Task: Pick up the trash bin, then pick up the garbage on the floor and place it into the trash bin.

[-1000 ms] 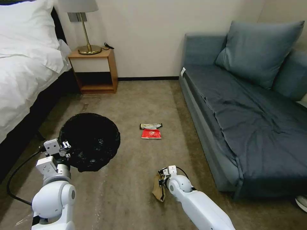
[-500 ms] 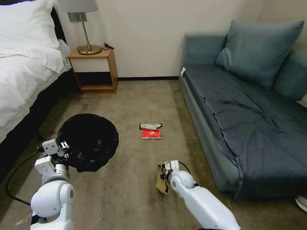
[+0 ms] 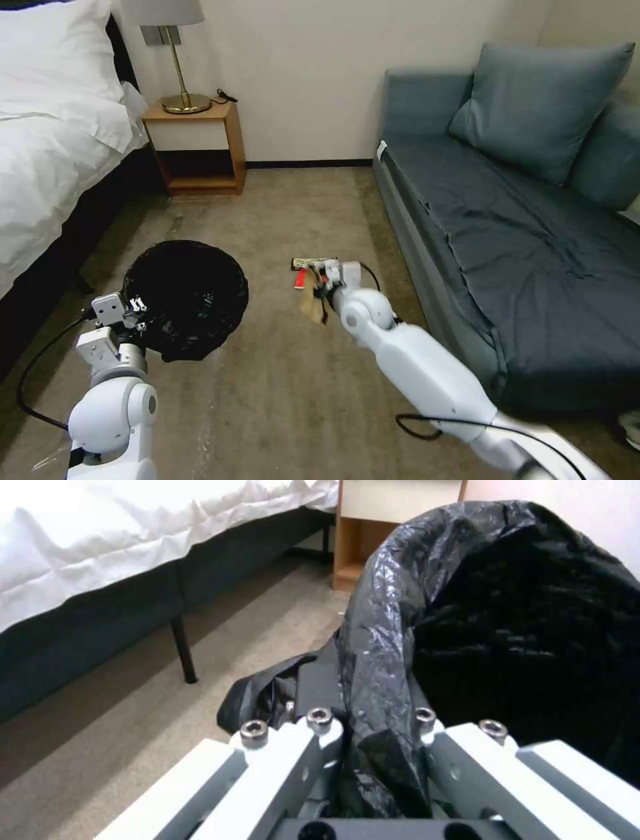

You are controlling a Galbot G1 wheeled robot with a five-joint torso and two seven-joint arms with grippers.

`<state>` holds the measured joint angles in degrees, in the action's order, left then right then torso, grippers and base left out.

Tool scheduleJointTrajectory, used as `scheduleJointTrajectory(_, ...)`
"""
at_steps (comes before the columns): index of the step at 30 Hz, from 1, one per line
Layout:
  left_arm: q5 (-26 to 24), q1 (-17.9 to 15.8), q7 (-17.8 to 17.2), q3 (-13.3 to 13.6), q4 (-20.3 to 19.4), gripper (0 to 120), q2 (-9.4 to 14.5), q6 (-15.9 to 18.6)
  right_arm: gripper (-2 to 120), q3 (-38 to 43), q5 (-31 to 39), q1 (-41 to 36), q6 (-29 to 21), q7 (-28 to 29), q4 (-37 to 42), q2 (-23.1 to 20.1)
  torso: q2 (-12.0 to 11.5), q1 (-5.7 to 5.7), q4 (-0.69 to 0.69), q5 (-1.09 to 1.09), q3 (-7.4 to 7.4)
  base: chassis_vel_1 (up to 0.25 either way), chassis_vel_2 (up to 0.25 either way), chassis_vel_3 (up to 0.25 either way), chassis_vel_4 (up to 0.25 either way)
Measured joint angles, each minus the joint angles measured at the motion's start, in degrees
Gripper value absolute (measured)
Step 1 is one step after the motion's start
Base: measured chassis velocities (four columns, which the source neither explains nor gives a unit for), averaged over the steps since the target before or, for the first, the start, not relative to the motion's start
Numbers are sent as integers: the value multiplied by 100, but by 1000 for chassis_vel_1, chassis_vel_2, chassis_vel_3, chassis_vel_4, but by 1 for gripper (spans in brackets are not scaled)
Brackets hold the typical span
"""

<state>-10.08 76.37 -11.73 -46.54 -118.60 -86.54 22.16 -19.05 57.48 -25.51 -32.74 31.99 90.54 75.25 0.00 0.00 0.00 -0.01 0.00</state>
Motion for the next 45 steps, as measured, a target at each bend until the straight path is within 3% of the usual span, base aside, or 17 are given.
scheduleJointTrajectory(10, 86, -51, 21, 47, 47, 4, -66, -21, 0, -1140, 457, 1291, 373, 319, 559, 474, 0, 0, 1, -1, 0, 0, 0, 0, 0)
scheduleJointTrajectory(17, 136, -55, 24, 98, 39, 4, -108, -28, 0, -1707, 336, 1501, 678, 298, 204, 778, 0, 0, 1, 0, 0, 0, 0, 0, 0)
scheduleJointTrajectory(28, 184, -64, 36, 168, 37, 4, -169, -59, 0, -2209, 229, 1555, 753, 210, -57, 881, 0, 0, 0, 0, 0, 0, 0, 0, 0)
scheduleJointTrajectory(33, 204, -46, 42, 163, 51, 4, -174, -87, 14, -2323, 64, 1415, 781, 156, -69, 920, 0, 0, 0, 0, 0, 0, 0, 0, 0)
scheduleJointTrajectory(35, 207, -13, 46, 158, 50, 4, -181, -99, 27, -2348, 44, 1397, 782, 141, -63, 931, 0, 0, 0, 0, 0, 0, 0, 0, 0)
scheduleJointTrajectory(45, 172, -16, 48, 136, 32, 4, -158, -101, 60, -2319, 13, 1335, 782, 137, -10, 931, 0, 0, 0, 1, 0, 0, 0, 0, 0)
